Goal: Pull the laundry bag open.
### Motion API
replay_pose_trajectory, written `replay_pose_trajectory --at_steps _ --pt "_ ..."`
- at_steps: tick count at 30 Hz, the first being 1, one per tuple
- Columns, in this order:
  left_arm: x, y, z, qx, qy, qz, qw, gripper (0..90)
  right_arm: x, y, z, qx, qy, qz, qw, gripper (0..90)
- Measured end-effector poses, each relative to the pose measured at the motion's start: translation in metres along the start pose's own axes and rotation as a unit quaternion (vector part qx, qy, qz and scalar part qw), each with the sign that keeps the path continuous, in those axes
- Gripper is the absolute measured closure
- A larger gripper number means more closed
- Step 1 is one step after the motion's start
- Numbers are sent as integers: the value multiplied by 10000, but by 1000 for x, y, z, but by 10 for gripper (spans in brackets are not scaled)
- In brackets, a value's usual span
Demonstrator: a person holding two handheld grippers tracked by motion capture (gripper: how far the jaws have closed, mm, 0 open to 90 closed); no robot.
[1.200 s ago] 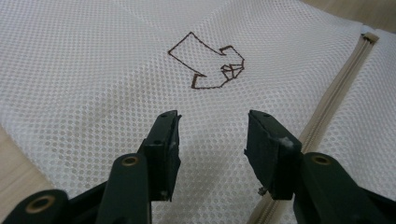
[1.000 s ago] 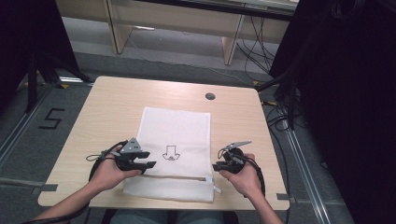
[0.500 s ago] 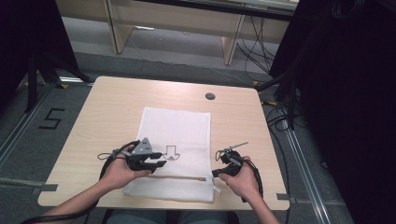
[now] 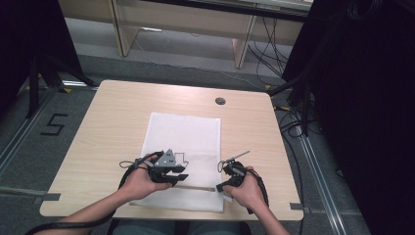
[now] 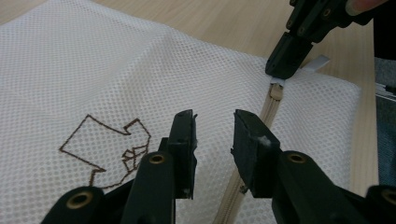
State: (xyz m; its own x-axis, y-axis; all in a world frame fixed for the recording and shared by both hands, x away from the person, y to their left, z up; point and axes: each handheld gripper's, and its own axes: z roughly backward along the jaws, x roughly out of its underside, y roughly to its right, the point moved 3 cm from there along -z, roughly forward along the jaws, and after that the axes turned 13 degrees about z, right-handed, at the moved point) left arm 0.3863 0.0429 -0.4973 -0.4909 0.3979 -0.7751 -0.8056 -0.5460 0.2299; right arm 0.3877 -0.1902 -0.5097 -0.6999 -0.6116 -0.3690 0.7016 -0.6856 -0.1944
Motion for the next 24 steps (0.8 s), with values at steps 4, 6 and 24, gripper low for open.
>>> replay_pose_trajectory --at_steps 4,6,24 --pt "-1 4 -4 13 -49 -53 10000 682 -1 -1 -1 64 -48 94 9999 900" --pt "-3 9 -9 121 -100 -71 9999 683 -1 -1 -1 124 -66 66 9999 900" --pt "-10 25 -33 328 -300 -268 9987 670 -4 -7 -2 348 -223 192 9990 900"
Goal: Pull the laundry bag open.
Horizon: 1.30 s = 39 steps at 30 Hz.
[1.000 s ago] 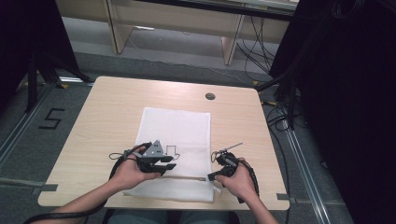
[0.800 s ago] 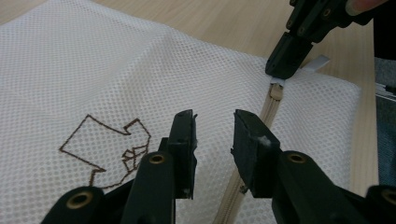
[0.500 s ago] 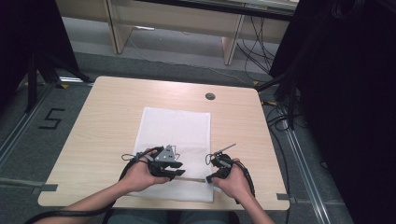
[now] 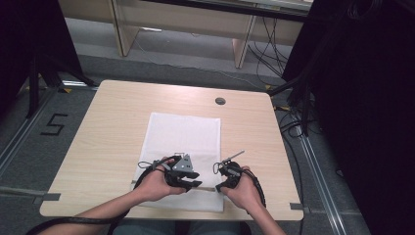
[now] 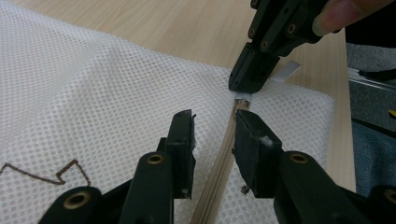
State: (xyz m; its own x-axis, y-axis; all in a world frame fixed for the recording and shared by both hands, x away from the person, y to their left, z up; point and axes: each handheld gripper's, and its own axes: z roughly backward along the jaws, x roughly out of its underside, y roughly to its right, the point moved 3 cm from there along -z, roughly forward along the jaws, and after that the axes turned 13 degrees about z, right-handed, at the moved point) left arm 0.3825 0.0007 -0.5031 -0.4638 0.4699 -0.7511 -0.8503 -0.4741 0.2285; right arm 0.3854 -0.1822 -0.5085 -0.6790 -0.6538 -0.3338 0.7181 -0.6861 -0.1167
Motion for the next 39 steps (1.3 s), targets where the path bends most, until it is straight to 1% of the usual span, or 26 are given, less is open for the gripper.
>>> replay_pose_trajectory --at_steps 2,4,5,6,7,8,10,11,13,14,15,16,17,18,20,21,25,26,29,30,33,34,35,36,37,39 --pt "0 2 -2 42 25 32 10000 669 0 0 0 1 1 -1 10000 900" --pt "-1 3 -4 45 -31 -28 10000 669 0 0 0 -6 11 7 10000 900" --pt "-2 5 -7 84 -34 -57 9999 668 0 1 0 -18 62 36 10000 900" --pt "-2 7 -9 107 -19 0 9999 668 0 1 -1 -33 134 27 9999 900" --pt "-2 6 -9 113 -69 -90 9999 668 0 1 -1 -68 132 -14 9999 900" --pt "-2 8 -11 113 -72 -57 9999 668 0 1 0 -84 92 -17 9999 900" --pt "-3 9 -13 139 -75 -70 9999 669 0 1 -1 -60 111 -4 9999 900" --pt "-3 9 -14 144 -111 -100 9998 669 0 1 -1 -42 45 -41 10000 900" --pt "-3 10 -16 158 -114 -86 9998 670 0 1 0 -14 35 -6 10000 900" --pt "-3 10 -16 158 -114 -86 9998 671 0 1 0 -14 35 -6 10000 900" --pt "-3 11 -17 176 -120 -90 9997 672 0 1 0 -84 48 -31 9999 900" --pt "-3 11 -18 186 -127 -130 9997 672 0 1 0 -84 48 -31 9999 900" --pt "-3 12 -19 179 -135 -81 9997 672 0 1 -1 -85 114 -55 9999 900" --pt "-3 13 -21 198 -159 -117 9996 676 0 2 0 -68 113 11 9999 900" --pt "-3 13 -22 203 -168 -116 9996 678 0 2 -1 -66 126 8 9999 900" --pt "-3 13 -23 216 -191 -150 9995 678 0 2 -1 -66 126 8 9999 900" --pt "-3 16 -28 275 -218 -80 9994 686 0 2 0 -70 103 24 9999 900" --pt "-2 16 -29 281 -244 -101 9993 690 1 1 0 -58 87 -50 9999 900" --pt "-1 17 -32 305 -261 -88 9992 692 1 1 0 -54 84 -61 9999 900" --pt "-1 18 -34 310 -280 -111 9991 694 1 2 0 -49 87 -30 9999 900" --pt "0 19 -37 313 -334 -142 9988 694 1 2 0 -71 82 -48 9999 900" --pt "0 20 -41 321 -379 -159 9986 694 1 2 0 -87 100 -33 9999 900" --pt "0 20 -42 326 -368 -181 9986 694 1 3 0 -89 103 -30 9999 900" --pt "0 20 -43 304 -423 -203 9984 694 1 2 0 -89 104 -28 9999 900" --pt "0 21 -45 312 -402 -179 9985 694 1 2 0 -89 104 -28 9999 900" --pt "0 20 -46 323 -414 -225 9984 695 1 3 0 -97 117 -20 9999 900"
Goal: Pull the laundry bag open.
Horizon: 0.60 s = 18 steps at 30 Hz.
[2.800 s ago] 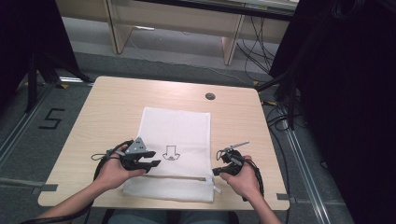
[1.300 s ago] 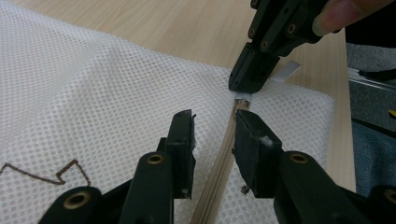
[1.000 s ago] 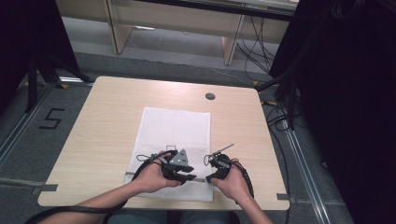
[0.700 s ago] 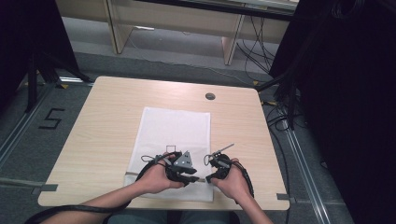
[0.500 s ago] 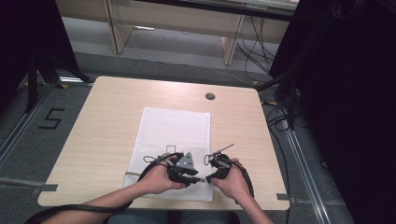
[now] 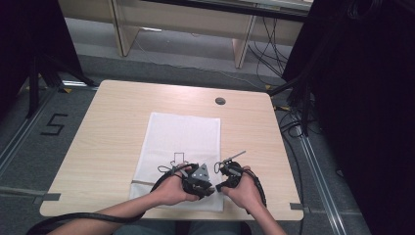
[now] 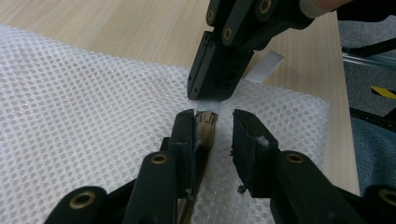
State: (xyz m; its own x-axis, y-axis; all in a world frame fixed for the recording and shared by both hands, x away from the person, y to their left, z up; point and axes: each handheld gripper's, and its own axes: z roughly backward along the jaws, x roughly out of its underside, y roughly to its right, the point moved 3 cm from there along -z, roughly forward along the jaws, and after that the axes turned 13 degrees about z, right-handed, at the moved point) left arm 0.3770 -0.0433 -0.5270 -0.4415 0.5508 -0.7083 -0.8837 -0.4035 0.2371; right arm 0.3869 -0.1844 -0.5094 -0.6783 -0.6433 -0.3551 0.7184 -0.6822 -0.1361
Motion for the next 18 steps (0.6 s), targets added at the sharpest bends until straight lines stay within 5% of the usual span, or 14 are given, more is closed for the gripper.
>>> replay_pose_trajectory --at_steps 10,18 --pt "0 -2 -2 -28 25 258 9997 767 0 -1 1 -5 -8 -67 10000 900" --pt "-2 2 -2 -156 -17 94 9998 808 0 -1 1 -24 -19 -62 10000 900"
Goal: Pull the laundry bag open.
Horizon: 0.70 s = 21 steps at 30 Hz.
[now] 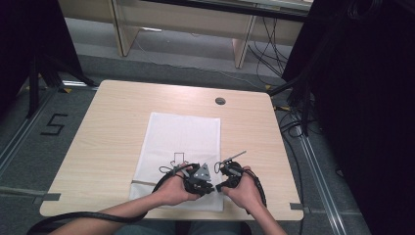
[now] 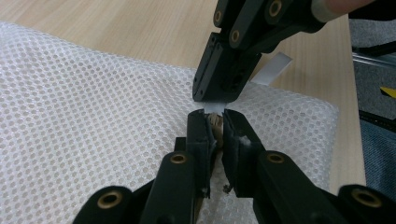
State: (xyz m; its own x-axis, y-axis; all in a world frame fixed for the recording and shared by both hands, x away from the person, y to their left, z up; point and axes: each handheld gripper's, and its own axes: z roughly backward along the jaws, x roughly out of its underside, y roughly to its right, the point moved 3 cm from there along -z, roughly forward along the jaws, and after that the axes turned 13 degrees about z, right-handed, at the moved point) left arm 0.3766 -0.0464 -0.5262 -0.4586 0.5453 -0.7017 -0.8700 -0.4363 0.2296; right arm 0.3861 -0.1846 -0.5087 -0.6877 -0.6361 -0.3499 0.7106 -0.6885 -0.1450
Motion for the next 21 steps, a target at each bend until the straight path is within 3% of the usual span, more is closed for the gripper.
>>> replay_pose_trajectory --at_steps 8,12,16,18,21 --pt "0 -1 -4 33 7 97 9999 803 0 0 0 14 6 -6 10000 900" --pt "0 1 -5 -17 1 74 10000 811 0 0 0 6 -2 -12 10000 900" --pt "-2 0 -4 -70 -85 -90 9999 817 0 0 0 20 6 10 10000 900" --pt "-2 2 -4 -108 -95 31 9999 817 0 0 0 35 -20 -9 10000 900" --pt "-2 2 -4 -112 -88 -27 9999 818 0 0 0 48 6 42 10000 900"
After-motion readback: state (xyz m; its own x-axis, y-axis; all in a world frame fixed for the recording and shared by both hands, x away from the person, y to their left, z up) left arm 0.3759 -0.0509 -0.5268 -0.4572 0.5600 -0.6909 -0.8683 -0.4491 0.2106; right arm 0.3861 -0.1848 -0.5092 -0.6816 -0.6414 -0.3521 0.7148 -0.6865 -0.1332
